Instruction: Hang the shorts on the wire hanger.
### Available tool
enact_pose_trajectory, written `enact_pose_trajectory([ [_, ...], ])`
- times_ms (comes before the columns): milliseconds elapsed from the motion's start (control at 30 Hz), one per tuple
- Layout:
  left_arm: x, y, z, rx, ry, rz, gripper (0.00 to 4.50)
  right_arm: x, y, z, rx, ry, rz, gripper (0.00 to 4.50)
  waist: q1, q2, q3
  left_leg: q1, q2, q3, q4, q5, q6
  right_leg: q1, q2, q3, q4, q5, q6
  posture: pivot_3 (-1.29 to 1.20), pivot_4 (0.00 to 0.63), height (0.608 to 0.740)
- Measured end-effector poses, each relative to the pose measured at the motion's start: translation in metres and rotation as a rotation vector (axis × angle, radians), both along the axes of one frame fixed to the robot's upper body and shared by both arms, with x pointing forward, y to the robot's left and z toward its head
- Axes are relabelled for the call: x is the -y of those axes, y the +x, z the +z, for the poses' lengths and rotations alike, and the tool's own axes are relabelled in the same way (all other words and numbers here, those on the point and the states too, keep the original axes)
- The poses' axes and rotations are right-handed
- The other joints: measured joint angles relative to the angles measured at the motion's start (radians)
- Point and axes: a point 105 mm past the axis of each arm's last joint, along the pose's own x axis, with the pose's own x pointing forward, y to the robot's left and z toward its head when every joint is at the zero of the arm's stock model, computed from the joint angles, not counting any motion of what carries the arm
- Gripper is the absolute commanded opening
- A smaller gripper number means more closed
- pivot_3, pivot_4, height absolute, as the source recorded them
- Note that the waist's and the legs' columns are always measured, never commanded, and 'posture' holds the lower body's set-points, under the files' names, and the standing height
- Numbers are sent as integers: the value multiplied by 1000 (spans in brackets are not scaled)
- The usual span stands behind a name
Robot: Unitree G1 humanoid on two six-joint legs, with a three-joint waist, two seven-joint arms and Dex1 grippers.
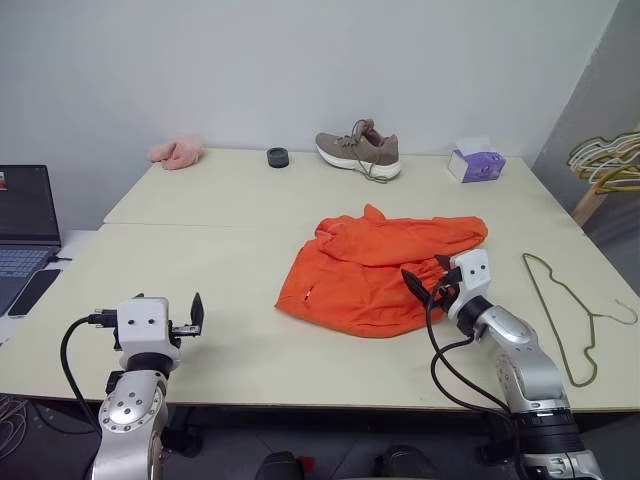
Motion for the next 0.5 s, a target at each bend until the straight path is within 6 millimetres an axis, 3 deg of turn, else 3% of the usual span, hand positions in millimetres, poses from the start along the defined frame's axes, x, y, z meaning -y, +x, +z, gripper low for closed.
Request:
enact_pose_trajectory([
  [500,5,1,-2,0,-15,-56,4500,-5,-6,-5,-17,-8,43,4480,0,0,0,0,4,1,0,0,0,-1,3,0,0,0,0,-41,0,740],
])
